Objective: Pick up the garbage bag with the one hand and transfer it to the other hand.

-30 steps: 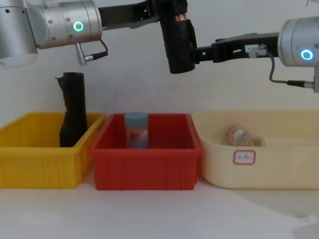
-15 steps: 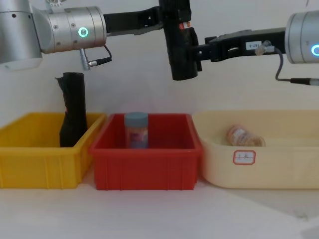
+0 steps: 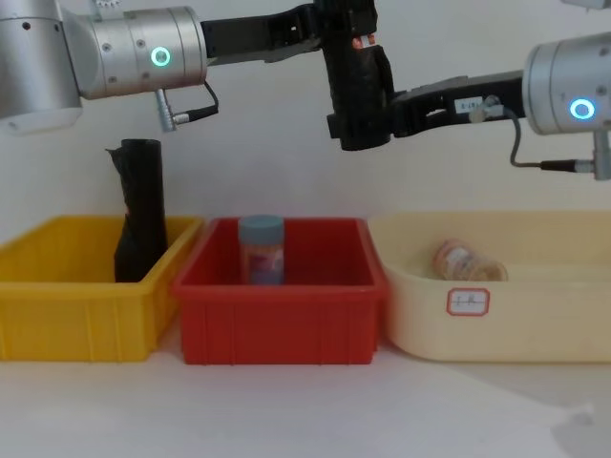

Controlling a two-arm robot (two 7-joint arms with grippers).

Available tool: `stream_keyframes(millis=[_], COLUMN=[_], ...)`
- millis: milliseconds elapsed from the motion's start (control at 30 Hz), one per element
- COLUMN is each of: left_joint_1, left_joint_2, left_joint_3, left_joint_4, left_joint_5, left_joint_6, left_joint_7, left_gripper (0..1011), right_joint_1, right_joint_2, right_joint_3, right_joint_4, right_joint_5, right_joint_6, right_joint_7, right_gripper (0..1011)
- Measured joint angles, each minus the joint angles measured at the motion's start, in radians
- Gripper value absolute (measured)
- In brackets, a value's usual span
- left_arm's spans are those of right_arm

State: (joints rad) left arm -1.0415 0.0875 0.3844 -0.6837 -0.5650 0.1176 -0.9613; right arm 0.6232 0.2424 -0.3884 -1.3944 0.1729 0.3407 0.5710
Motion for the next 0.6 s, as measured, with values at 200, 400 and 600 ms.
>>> stream_keyframes(millis=[200, 400, 600], left_joint_1=[0.016, 0.027, 0.033], left_joint_2=[0.012, 0.026, 0.035], left_joint_3=[0.003, 0.006, 0.009], left_joint_4=[-0.033, -0.051, -0.056], left_joint_5=[-0.007, -0.007, -0.006], left_joint_6=[0.012, 0.013, 0.012], left_joint_7=[0.004, 0.021, 0.036], left_gripper=[405, 405, 405], right_joint_1=[0.025, 0.036, 0.046], right_joint_2=[-0.011, -0.011, -0.009], right_joint_3=[-0.008, -0.008, -0.005], right_joint_4=[0.044, 0.056, 0.060], right_joint_5=[-0.007, -0.008, -0.006], right_joint_6=[-0.005, -0.010, -0.012], right_joint_7=[-0.018, -0.030, -0.037], right_gripper=[1001, 1001, 1001])
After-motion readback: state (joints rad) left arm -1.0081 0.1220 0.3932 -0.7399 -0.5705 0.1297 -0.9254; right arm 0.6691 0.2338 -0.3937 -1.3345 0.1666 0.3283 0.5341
